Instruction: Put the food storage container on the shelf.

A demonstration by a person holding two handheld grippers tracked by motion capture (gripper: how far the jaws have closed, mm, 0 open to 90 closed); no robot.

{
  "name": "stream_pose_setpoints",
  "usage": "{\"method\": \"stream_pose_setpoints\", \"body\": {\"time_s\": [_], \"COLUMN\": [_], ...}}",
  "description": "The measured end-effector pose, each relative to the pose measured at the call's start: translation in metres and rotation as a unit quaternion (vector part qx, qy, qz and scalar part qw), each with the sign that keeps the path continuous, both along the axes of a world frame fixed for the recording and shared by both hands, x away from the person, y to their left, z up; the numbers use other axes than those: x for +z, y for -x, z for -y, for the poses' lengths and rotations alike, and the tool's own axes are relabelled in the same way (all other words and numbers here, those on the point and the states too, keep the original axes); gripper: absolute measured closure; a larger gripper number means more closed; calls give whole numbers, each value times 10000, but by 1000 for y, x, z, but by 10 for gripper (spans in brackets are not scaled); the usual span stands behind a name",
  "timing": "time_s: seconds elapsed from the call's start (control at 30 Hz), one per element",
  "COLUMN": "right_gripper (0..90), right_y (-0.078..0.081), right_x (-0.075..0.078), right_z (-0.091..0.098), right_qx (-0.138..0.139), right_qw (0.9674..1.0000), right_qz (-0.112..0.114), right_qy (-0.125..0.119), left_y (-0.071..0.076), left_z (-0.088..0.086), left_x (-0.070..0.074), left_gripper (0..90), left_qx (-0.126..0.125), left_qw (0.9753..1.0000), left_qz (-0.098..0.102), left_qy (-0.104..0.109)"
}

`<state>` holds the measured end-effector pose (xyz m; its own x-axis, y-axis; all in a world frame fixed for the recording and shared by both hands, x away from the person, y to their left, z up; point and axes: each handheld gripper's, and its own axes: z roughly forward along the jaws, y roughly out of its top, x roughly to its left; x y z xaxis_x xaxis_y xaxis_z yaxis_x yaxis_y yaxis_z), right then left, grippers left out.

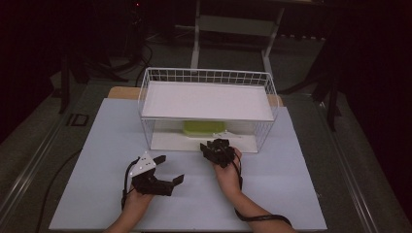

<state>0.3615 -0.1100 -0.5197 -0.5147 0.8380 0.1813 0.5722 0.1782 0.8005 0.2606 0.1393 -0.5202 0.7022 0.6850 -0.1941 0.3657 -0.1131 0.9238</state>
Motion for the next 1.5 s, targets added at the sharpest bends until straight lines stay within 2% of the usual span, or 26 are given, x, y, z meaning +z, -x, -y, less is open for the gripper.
{"method": "stream_pose_setpoints", "body": {"time_s": [0.03,0.07,0.1,0.13,0.17,0.2,0.23,0.27,0.33,0.43,0.53,0.57,0.6,0.67,0.73,0.83,0.9,1.13,1.37,1.5], "right_gripper": [519,476,476,380,380,339,239,204,191,158,158,162,162,162,150,150,149,150,151,151], "right_y": [4,6,6,11,11,13,17,19,21,26,28,28,30,31,36,41,44,58,74,81], "right_x": [1,2,2,4,4,5,7,8,9,12,14,16,17,18,23,27,30,36,38,39], "right_z": [2,4,4,9,9,11,15,17,18,25,28,31,33,34,37,41,45,63,81,91], "right_qx": [43,63,63,92,92,109,281,385,441,668,743,924,950,964,992,1029,1109,1182,1230,1248], "right_qw": [9999,9997,9997,9995,9995,9993,9984,9978,9973,9963,9960,9947,9944,9942,9936,9932,9924,9915,9909,9908], "right_qz": [102,171,171,288,288,357,489,549,592,544,503,402,390,406,533,534,513,517,525,505], "right_qy": [108,135,135,59,59,2,-30,-10,18,45,18,-194,-236,-262,-114,-142,-155,-161,-151,-160], "left_y": [0,0,0,0,0,0,1,1,1,1,1,0,0,1,2,5,8,18,25,31], "left_z": [0,0,1,2,2,2,3,3,3,4,4,3,3,0,-1,-3,-4,-10,-18,-21], "left_x": [0,1,1,2,2,3,4,5,5,7,11,13,13,15,16,18,21,28,25,25], "left_gripper": [8,8,8,9,8,8,8,8,8,8,8,8,8,8,8,8,8,8,8,8], "left_qx": [-1,-26,-58,-86,-86,-130,-140,-318,-364,-333,-340,-402,-402,-390,-403,-498,-550,-748,-695,-700], "left_qw": [10000,10000,10000,10000,10000,9999,9999,9993,9990,9993,9993,9988,9988,9988,9989,9987,9984,9971,9975,9975], "left_qz": [15,12,9,26,26,35,41,51,25,80,79,62,62,97,43,19,70,65,-9,39], "left_qy": [-2,14,17,5,5,34,22,189,245,152,105,257,257,290,247,146,88,96,162,99]}}
